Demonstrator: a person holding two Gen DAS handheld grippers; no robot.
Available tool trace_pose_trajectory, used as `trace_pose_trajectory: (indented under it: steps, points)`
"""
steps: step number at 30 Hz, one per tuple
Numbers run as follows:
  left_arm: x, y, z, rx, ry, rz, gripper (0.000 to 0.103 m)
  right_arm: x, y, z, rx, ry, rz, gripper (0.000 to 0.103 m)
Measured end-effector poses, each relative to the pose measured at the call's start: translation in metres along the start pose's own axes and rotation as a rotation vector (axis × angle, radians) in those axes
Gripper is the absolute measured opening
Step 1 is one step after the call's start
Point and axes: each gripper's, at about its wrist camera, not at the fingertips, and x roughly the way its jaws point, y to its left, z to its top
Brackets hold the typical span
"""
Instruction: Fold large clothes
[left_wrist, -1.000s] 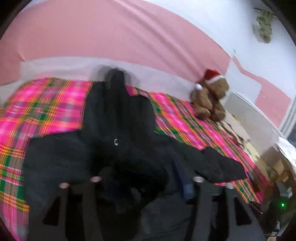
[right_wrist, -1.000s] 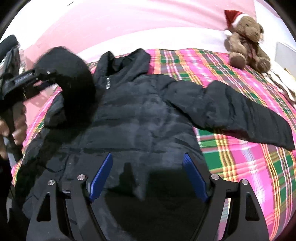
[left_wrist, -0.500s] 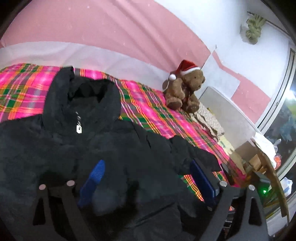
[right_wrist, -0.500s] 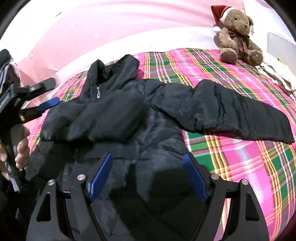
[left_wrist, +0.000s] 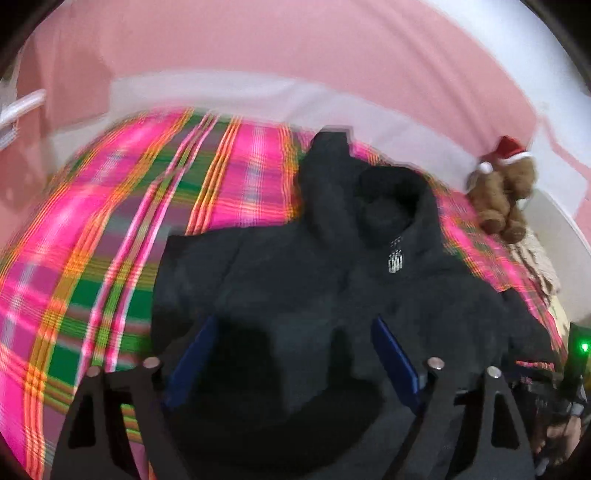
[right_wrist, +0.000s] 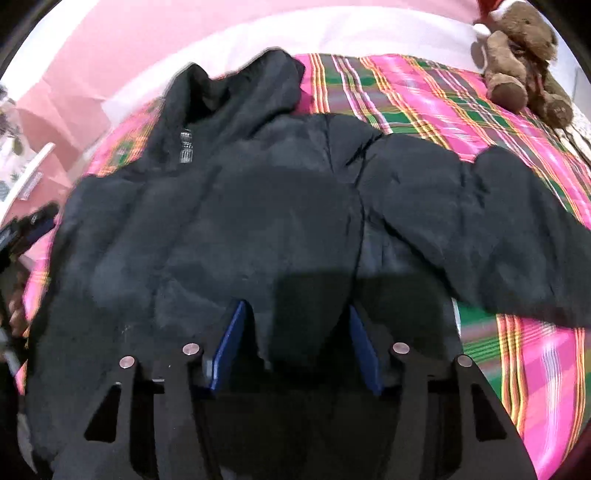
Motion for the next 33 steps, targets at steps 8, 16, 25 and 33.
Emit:
trace_pose_trajectory:
  steps: [8,16,25,33]
  points:
    - [-0.028,0.002,0.009,0.048,-0.083,-0.028,0.08,-0.03,-0.01,0.027,0.018,-0.103,-0.003,0.056]
    - [0.033,0.024,0.026,0.041,-0.019,0.137,0.065,0.021,0.002,0.061,-0.029,-0.03,-0.008,0.051]
    - [0.052,0.03,0.01,0.052,-0.028,0.147,0.065,0.055,-0.003,0.06,-0.037,-0.01,-0.017,0.051]
    - [0.001,0.025,0.014,0.005,-0.044,0.096,0.065,-0.005,0.002,0.051,-0.031,-0.102,-0.05,0.051]
